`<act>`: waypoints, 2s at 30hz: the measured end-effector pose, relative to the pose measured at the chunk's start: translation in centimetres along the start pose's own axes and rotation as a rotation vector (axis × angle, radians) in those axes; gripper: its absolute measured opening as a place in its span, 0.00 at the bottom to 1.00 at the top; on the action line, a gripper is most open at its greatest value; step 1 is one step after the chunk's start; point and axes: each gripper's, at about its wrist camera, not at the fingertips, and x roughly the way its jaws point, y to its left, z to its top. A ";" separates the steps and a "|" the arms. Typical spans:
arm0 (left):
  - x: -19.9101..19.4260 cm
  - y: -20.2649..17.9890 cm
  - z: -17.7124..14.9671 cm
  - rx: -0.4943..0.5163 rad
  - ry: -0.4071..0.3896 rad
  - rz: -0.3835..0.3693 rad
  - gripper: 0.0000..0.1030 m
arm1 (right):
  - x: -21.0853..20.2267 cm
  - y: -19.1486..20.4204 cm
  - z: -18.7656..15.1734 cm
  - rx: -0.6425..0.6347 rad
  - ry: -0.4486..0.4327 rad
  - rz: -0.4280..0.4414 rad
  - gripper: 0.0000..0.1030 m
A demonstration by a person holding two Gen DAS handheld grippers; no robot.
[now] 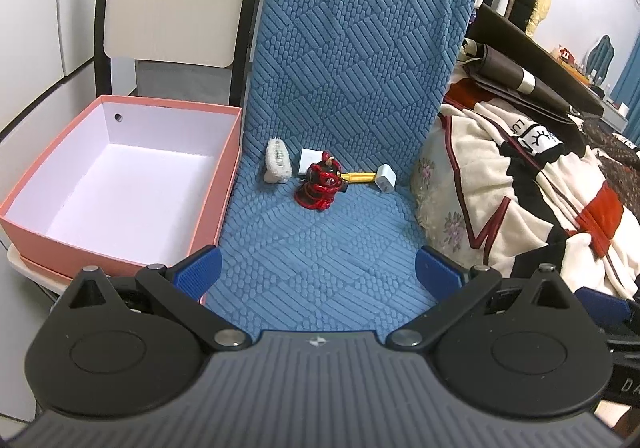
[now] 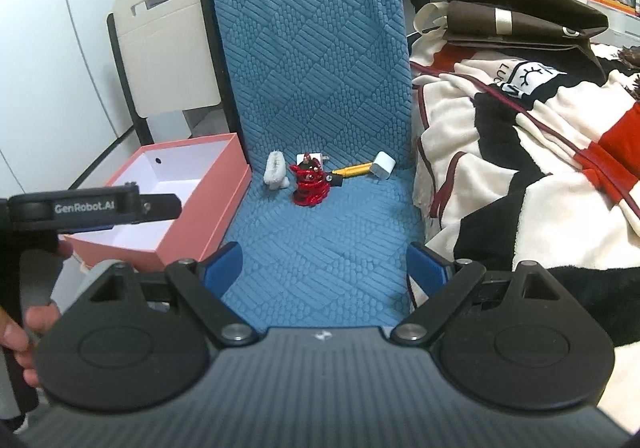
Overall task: Organize rigid objects
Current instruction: 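Move both tools toward the objects on the blue chair seat, then grasp the red figurine with the left tool while the right tool grasps the white charger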
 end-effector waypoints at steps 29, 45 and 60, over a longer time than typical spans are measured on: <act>2.8 2.8 0.9 0.087 0.035 -0.063 1.00 | 3.3 0.1 -0.5 0.099 -0.009 -0.077 0.88; 12.7 2.7 3.1 0.104 0.071 -0.033 1.00 | 12.4 -3.1 1.0 0.136 0.036 -0.101 0.88; 24.0 2.6 5.6 0.094 0.078 -0.075 1.00 | 22.2 -4.7 4.3 0.119 -0.008 -0.108 0.86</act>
